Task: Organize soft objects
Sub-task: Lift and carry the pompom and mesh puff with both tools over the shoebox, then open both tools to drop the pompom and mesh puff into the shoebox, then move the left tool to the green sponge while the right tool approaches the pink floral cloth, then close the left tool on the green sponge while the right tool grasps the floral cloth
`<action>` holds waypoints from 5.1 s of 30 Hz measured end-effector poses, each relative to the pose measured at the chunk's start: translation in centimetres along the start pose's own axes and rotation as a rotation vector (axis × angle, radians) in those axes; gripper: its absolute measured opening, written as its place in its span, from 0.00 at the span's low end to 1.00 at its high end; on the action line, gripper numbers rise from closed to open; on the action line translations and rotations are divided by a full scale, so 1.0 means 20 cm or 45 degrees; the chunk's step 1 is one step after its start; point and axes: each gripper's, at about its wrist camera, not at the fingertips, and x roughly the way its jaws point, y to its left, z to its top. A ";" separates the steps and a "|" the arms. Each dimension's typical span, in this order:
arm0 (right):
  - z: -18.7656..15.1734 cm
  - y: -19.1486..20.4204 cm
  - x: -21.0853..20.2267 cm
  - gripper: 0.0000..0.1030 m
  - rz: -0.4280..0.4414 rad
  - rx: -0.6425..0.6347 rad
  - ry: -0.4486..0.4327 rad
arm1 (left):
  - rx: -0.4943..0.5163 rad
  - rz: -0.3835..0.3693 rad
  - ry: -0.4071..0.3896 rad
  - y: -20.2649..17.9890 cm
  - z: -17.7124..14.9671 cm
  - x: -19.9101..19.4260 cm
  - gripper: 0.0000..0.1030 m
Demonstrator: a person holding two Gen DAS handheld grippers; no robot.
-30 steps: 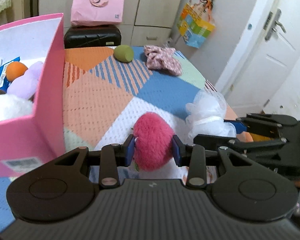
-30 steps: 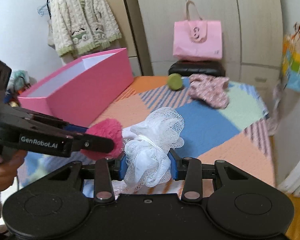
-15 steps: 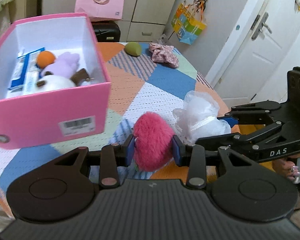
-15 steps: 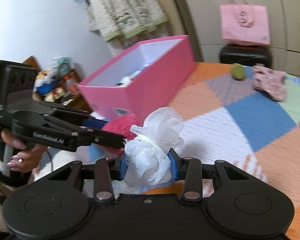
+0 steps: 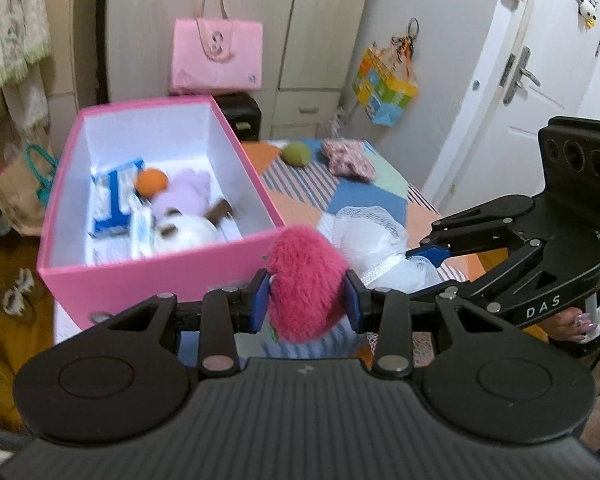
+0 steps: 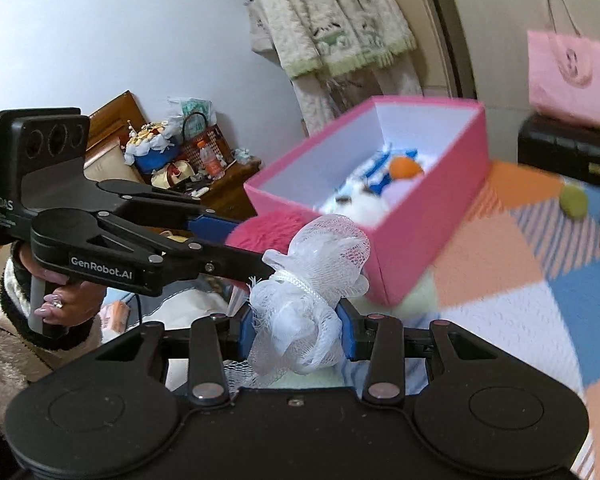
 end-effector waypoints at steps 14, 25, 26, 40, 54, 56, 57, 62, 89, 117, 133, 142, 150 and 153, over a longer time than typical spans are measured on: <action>0.29 -0.06 0.19 0.48 0.008 -0.019 -0.083 | -0.077 0.064 -0.150 0.27 0.18 0.01 0.36; 0.50 -0.17 0.44 0.48 -0.091 -0.060 -0.057 | -0.123 0.162 -0.174 0.49 0.33 0.20 0.36; 0.51 -0.17 0.47 0.48 -0.104 -0.070 -0.047 | -0.114 0.187 -0.171 0.50 0.33 0.22 0.36; 0.49 -0.17 0.67 0.48 -0.280 -0.212 0.090 | -0.026 0.332 -0.092 0.52 0.29 0.40 0.37; 0.43 -0.12 0.66 0.66 -0.406 -0.339 0.093 | -0.006 0.415 -0.017 0.54 0.26 0.43 0.42; 0.42 -0.11 0.62 0.69 -0.401 -0.337 0.061 | -0.009 0.411 -0.020 0.53 0.25 0.41 0.47; 0.42 -0.12 0.59 0.69 -0.389 -0.330 0.041 | -0.008 0.409 -0.024 0.52 0.25 0.40 0.48; 0.40 -0.10 0.45 0.70 -0.379 -0.325 -0.031 | -0.031 0.387 -0.036 0.48 0.24 0.32 0.55; 0.01 -0.27 -0.35 0.73 -0.521 -0.081 -0.196 | 0.172 0.075 -0.024 -0.17 0.22 0.13 0.62; -0.11 -0.72 -0.35 0.74 -0.798 -0.248 -0.351 | 0.121 0.109 -0.181 -0.40 0.36 0.80 0.62; -0.03 -1.10 -0.05 0.74 -0.791 -0.287 -0.231 | -0.107 0.219 -0.225 -0.30 0.47 1.30 0.60; 0.02 -1.31 0.09 0.74 -0.725 -0.297 -0.173 | -0.203 0.316 -0.196 -0.25 0.48 1.55 0.58; 0.02 -1.46 0.15 0.78 -0.617 -0.107 -0.128 | -0.293 0.402 -0.196 -0.19 0.50 1.69 0.57; 0.01 -1.47 0.17 0.78 -0.609 -0.091 -0.108 | -0.342 0.331 -0.167 -0.16 0.48 1.74 0.48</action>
